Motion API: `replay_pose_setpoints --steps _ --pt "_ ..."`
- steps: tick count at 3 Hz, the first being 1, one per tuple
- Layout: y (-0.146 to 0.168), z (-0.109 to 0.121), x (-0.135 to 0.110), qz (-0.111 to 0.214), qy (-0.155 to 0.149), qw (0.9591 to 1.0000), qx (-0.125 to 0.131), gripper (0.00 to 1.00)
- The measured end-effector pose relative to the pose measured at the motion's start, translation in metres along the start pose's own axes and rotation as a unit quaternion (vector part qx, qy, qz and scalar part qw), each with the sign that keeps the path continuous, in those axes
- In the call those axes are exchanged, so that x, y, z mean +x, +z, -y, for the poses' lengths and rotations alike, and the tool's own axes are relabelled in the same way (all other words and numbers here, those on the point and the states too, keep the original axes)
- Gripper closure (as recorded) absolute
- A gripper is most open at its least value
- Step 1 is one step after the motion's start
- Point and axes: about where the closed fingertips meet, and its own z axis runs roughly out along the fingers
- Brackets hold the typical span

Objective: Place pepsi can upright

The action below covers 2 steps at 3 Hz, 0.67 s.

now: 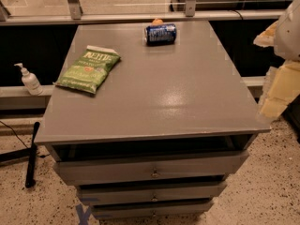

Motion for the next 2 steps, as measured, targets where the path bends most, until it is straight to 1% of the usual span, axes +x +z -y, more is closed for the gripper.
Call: replay_pose_setpoints --steps 1,2 --pt "0.0 0.0 0.0 0.0 0.0 1.0 0.0 0.0" --pt "0.006 0.015 -0.011 0.014 -0.01 0.9998 0.013 0.0"
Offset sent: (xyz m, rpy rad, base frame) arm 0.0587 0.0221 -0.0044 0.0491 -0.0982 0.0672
